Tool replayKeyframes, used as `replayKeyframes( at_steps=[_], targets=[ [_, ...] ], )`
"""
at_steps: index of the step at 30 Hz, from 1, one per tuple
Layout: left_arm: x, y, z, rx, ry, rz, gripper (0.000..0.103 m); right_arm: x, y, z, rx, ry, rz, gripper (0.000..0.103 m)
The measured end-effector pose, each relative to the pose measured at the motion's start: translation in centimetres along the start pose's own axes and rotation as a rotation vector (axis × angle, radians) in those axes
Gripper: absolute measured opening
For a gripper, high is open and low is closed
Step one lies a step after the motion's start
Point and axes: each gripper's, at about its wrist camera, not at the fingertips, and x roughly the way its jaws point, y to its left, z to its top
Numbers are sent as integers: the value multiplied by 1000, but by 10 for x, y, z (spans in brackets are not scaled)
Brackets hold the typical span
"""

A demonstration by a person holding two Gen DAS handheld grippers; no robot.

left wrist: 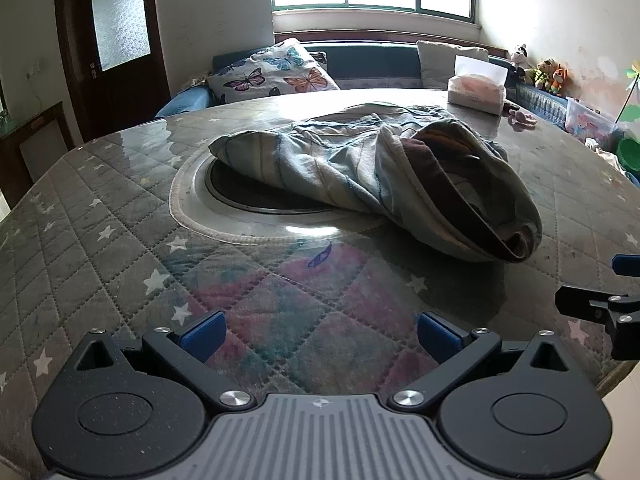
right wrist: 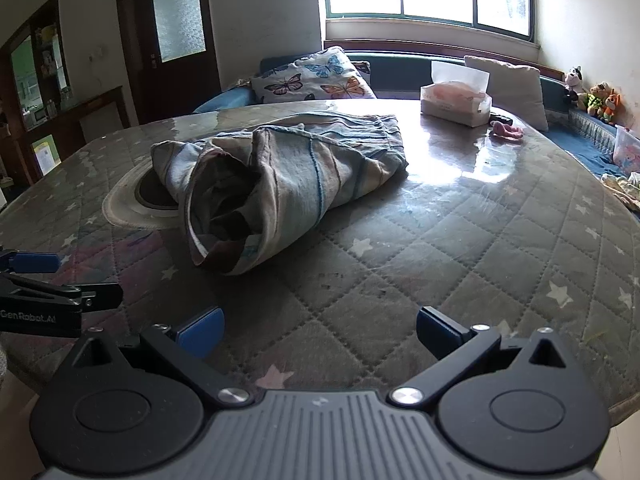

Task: Fold clothes
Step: 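Move both tools toward the crumpled striped garment on the table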

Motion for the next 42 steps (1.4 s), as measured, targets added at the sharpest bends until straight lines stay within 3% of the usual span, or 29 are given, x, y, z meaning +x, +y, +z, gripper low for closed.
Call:
replayKeyframes(
  at_steps=[42],
  targets=[
    [-13, -15, -5, 47, 20, 7, 103, -14, 9, 1, -14, -28, 29, 103]
  ],
)
